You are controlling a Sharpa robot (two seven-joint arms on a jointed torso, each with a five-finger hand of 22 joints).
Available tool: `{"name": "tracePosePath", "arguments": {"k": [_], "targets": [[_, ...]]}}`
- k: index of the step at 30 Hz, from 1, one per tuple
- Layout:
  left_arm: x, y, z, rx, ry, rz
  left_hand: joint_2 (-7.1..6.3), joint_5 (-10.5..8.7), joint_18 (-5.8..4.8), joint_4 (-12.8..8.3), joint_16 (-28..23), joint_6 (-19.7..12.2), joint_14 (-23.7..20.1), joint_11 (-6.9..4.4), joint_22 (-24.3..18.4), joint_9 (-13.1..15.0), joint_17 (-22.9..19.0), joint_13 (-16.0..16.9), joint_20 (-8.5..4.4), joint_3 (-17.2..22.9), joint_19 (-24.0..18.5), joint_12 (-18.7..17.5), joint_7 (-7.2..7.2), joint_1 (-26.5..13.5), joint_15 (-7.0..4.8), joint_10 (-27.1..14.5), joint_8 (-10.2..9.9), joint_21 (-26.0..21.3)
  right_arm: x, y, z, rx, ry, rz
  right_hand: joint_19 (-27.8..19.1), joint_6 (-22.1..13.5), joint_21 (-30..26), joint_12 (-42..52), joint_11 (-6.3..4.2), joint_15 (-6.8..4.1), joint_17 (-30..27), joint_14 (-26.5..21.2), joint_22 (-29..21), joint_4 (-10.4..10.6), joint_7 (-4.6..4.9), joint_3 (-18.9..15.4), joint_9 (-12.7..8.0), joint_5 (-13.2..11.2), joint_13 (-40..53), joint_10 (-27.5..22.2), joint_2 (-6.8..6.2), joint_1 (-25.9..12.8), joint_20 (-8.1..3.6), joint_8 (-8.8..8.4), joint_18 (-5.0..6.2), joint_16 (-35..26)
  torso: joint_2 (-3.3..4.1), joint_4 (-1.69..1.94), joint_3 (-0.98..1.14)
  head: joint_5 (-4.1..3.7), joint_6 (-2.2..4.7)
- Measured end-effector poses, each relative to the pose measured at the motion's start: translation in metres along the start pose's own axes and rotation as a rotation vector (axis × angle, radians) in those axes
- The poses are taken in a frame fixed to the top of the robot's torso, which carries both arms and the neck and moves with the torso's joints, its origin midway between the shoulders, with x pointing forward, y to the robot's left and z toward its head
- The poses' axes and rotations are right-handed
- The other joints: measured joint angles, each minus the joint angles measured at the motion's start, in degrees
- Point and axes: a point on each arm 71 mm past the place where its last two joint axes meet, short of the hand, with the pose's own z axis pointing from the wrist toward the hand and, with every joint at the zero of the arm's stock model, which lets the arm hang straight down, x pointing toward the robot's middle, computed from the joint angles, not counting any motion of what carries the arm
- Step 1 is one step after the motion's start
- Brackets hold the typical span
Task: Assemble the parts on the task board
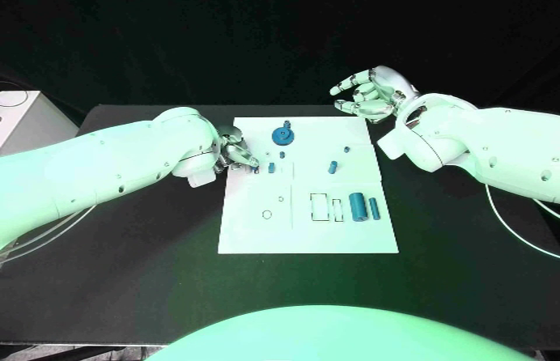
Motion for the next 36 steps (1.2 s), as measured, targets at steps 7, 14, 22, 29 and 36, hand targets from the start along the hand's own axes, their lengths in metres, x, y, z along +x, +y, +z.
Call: {"name": "tracePosePath", "arguments": {"k": [7,14,22,29,36], "targets": [[0.002,-0.0015,0.0006,-0.002,0.014,0.01,0.0,0.01,0.0,0.0,0.0,0.0,0.0,0.01,0.06,0.0,0.0,0.09,0.0,0.0,0.0,0.28,0.0,0.0,0.0,0.0,0.0,0.23,0.0001,0.0003,0.0,-0.001,0.0,0.0,0.0,0.0,0.0,0.0,0.0,0.0,0.0,0.0,0.0,0.0,0.0,0.0,0.0,0.0,0.0,0.0,0.0,0.0,0.0,-0.21,0.0,0.0,0.01,0.01,-0.02,-0.01,0.0],[0.0032,-0.0012,0.0005,-0.003,0.027,0.018,0.0,0.01,0.0,-0.01,0.0,0.0,0.0,0.02,0.11,-0.01,0.0,0.09,0.0,0.01,0.0,0.28,0.0,0.0,0.0,0.0,-0.01,0.23,0.0001,0.0003,0.0,-0.001,0.0,0.0,0.0,0.0,0.0,0.0,0.0,0.0,-0.01,0.0,-0.01,0.0,0.0,0.0,0.0,0.0,0.0,0.0,0.0,0.0,0.0,-0.21,0.0,0.0,0.01,0.02,-0.03,-0.01,0.0],[0.0034,-0.0013,0.0003,-0.002,0.033,0.025,0.17,0.0,0.0,-0.03,0.0,0.0,0.0,0.03,0.11,-0.01,0.0,0.08,0.0,0.03,0.0,0.28,0.0,-0.22,0.0,-0.01,-0.02,0.23,0.0003,0.0002,0.0,-0.001,0.001,0.0,0.0,0.0,0.0,0.0,0.0,0.0,-0.01,0.0,-0.01,0.0,0.0,0.0,0.0,0.0,0.0,0.0,0.0,0.0,0.0,-0.21,0.0,0.0,0.0,0.02,-0.03,-0.01,0.0],[0.0029,-0.0008,0.0007,-0.002,0.035,0.027,0.12,0.4,0.0,-0.03,0.0,0.0,0.0,0.03,0.16,-0.01,0.0,0.15,0.0,0.03,-0.01,0.28,-0.01,-0.35,0.0,-0.01,-0.07,0.23,0.0004,0.0003,0.0002,-0.002,0.001,0.0,0.0,0.0,0.0,0.0,0.0,0.0,-0.01,0.0,-0.02,0.0,0.0,0.0,0.0,0.0,0.0,0.0,0.0,0.0,0.0,-0.21,0.0,0.0,-0.01,0.02,-0.04,-0.03,0.0],[0.0009,0.0004,0.0018,-0.002,0.036,0.02,-0.1,0.46,-0.01,-0.03,0.0,0.15,0.0,0.0,0.16,0.01,0.0,0.3,0.0,0.03,-0.01,0.28,-0.15,-0.57,0.0,0.4,-0.16,0.23,0.0007,0.0008,0.0005,-0.003,0.001,0.0,0.0,0.0,0.0,0.0,0.0,0.0,-0.01,0.0,-0.02,0.0,0.0,0.0,0.0,0.0,0.0,0.0,0.0,0.0,0.0,-0.21,0.0,0.0,0.04,-0.03,-0.07,-0.08,0.0]]}}
